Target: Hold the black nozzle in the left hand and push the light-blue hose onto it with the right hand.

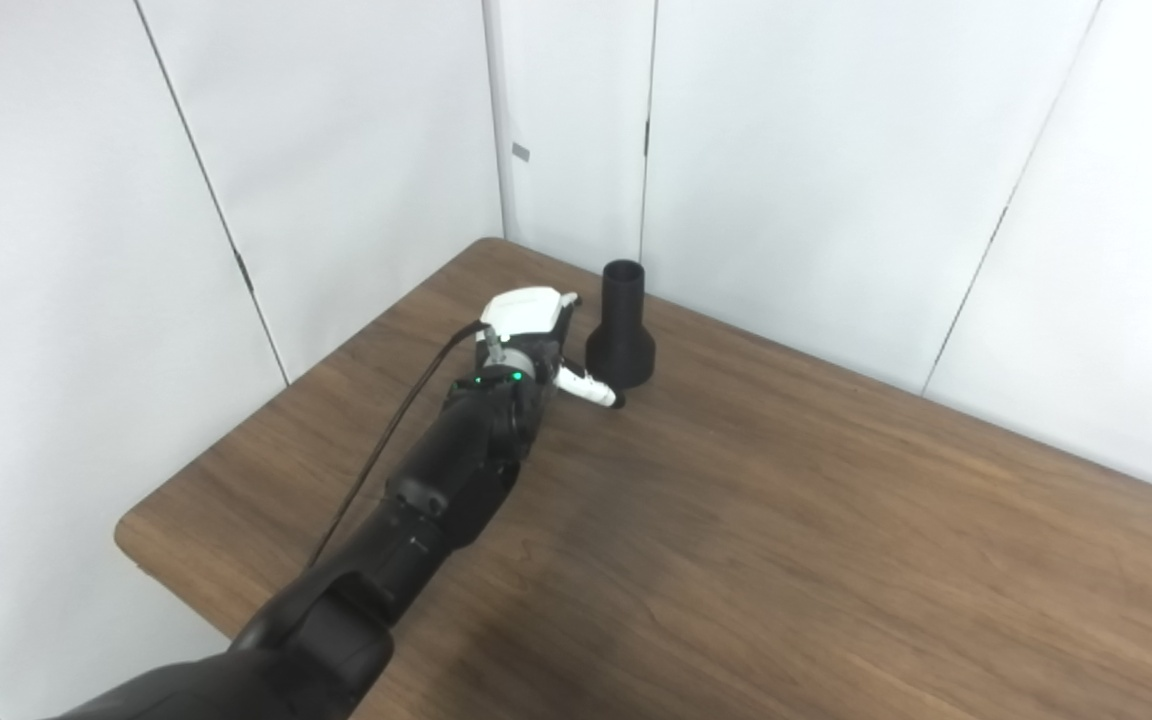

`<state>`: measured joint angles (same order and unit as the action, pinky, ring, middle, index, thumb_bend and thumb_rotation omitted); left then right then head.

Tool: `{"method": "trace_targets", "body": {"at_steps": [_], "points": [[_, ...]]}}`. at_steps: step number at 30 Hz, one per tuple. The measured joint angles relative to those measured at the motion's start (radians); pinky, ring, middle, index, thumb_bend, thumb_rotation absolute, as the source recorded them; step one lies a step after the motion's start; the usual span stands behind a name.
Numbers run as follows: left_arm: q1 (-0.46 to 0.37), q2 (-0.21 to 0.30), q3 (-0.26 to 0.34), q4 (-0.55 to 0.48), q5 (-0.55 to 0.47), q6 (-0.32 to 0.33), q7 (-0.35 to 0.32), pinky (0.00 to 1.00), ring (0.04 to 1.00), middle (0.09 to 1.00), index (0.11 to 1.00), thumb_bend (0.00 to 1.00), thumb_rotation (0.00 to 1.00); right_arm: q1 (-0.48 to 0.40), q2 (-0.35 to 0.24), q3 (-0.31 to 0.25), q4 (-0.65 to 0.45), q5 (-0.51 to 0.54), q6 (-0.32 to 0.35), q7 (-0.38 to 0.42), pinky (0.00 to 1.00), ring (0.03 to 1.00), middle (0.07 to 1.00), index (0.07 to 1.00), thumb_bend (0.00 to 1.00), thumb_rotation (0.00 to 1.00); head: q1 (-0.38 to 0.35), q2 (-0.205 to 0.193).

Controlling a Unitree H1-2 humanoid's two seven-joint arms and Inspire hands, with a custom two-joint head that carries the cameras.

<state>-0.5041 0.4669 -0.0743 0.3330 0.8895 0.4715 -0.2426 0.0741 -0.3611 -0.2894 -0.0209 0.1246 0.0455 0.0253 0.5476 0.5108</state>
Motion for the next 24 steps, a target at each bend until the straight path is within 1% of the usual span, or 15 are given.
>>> {"method": "trace_targets", "body": {"at_steps": [2,8,12,15,18,20,21,24], "points": [[-0.003,-0.002,-0.003,0.004,-0.001,0.0,0.001,0.99,0.99,0.972,0.949,1.0,0.45,0.001,0.0,0.0,-0.002,0.0,0.001,0.0,0.57,0.559,0.556,0.492,0.48,0.15,-0.005,0.002],[-0.012,-0.006,-0.022,0.017,-0.002,0.002,0.016,1.0,0.991,0.978,0.94,1.0,0.44,0.011,0.001,0.001,-0.037,-0.002,0.04,-0.007,0.55,0.544,0.554,0.49,0.48,0.15,-0.014,0.006],[-0.027,-0.012,-0.024,0.041,-0.008,0.003,0.026,0.98,0.994,0.987,0.937,1.0,0.43,0.015,0.0,0.005,-0.044,-0.021,0.042,-0.01,0.53,0.534,0.552,0.489,0.48,0.15,-0.018,0.006],[-0.034,-0.019,-0.021,0.047,-0.024,0.005,0.039,1.0,0.992,0.986,0.936,1.0,0.41,0.016,0.001,0.005,-0.045,-0.025,0.042,-0.012,0.52,0.53,0.552,0.489,0.48,0.15,-0.026,0.009],[-0.038,-0.019,-0.029,0.055,-0.04,0.005,0.05,1.0,0.984,0.98,0.936,1.0,0.43,0.017,0.001,0.005,-0.046,-0.024,0.042,-0.013,0.5,0.522,0.549,0.488,0.48,0.15,-0.029,0.011],[-0.044,-0.018,-0.04,0.067,-0.042,0.004,0.055,0.97,0.983,0.984,0.936,1.0,0.45,0.019,0.002,0.005,-0.056,-0.025,0.053,-0.017,0.48,0.518,0.548,0.487,0.48,0.15,-0.029,0.011],[-0.049,-0.019,-0.042,0.076,-0.043,0.004,0.058,0.91,0.978,0.984,0.93,1.0,0.44,0.021,0.002,0.005,-0.065,-0.025,0.062,-0.018,0.48,0.518,0.55,0.487,0.48,0.15,-0.029,0.011],[-0.061,-0.022,-0.043,0.094,-0.058,0.004,0.072,0.87,0.981,0.986,0.929,1.0,0.43,0.03,0.003,0.005,-0.074,-0.026,0.065,-0.019,0.47,0.52,0.554,0.487,0.48,0.15,-0.034,0.014]]}}
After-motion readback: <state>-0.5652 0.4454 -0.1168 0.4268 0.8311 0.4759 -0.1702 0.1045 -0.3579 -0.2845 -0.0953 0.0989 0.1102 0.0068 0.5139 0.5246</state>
